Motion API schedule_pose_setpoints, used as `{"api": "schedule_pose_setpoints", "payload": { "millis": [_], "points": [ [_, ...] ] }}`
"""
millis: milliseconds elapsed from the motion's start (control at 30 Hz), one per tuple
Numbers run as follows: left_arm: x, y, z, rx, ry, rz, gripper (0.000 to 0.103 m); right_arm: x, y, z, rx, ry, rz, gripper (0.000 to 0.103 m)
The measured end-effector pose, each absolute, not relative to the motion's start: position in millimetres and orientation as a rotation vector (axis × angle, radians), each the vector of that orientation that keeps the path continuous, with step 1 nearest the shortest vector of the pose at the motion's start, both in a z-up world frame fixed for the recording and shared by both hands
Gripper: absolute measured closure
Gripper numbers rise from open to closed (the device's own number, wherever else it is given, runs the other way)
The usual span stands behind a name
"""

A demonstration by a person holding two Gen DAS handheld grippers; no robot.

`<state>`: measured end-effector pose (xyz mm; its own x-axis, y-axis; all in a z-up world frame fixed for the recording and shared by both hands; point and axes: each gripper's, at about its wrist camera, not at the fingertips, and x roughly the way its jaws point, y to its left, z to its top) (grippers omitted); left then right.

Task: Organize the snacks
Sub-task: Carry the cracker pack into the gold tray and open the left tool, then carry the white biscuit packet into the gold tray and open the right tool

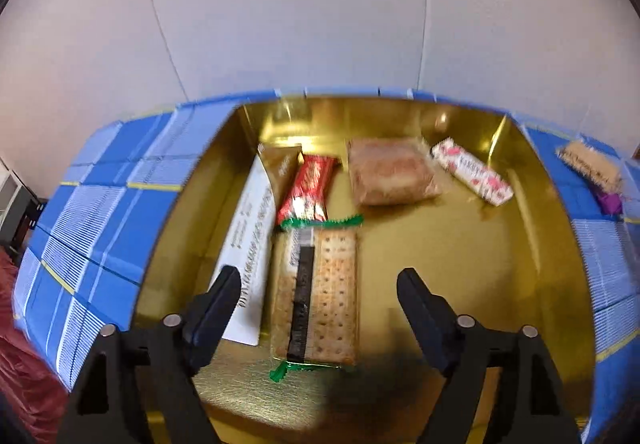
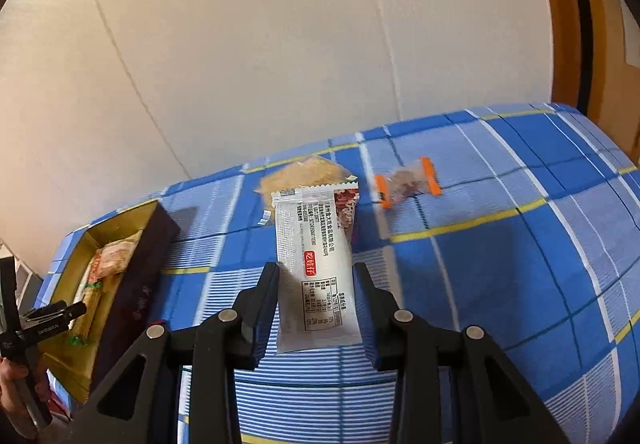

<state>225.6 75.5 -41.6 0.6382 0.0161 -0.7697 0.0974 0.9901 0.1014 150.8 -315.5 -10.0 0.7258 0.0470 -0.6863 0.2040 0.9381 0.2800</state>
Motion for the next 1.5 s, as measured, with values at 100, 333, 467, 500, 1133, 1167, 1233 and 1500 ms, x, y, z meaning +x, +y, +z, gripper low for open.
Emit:
{"api": "schedule_pose_setpoints", "payload": {
  "millis": [100,333,467,500,1133,1167,1233,1500],
  "points": [
    [223.1,81.4,-35.0,0.112,0.855,-0.017,0.022,152.2,-303.1,-5.7,0.323,0.734,-0.045,0.066],
    [213.8,100.9,-26.8,0.037,0.81,0.094,0.01,158.5,-274.2,-3.7,0.262,0.724,0.036,0.066],
    [220.4,105.6,-28.8,0.028,0.81,0.109,0.009,161.1,-257.6,-5.8,0.257,0.732,0.049,0.066],
    [221.2,107.8,-29.6,0.019,0.814,0.107,0.009,161.5,-252.3,-6.1,0.262,0.733,0.065,0.066],
    [218.3,156.5,-23.5,-0.143,0.801,0.219,0.009,217.2,-78.1,-3.1,0.17,0.949,0.352,0.066],
    [218.1,156.6,-23.5,-0.142,0.802,0.217,0.009,221.3,-72.0,-5.8,0.154,0.962,0.35,0.066],
    [218.0,156.7,-23.6,-0.143,0.806,0.213,0.01,228.1,-61.2,-10.9,0.135,0.978,0.345,0.066],
    [217.9,160.5,-21.4,-0.173,0.803,0.209,0.01,248.6,-38.2,-26.3,0.098,1.041,0.29,0.066]
  ]
}}
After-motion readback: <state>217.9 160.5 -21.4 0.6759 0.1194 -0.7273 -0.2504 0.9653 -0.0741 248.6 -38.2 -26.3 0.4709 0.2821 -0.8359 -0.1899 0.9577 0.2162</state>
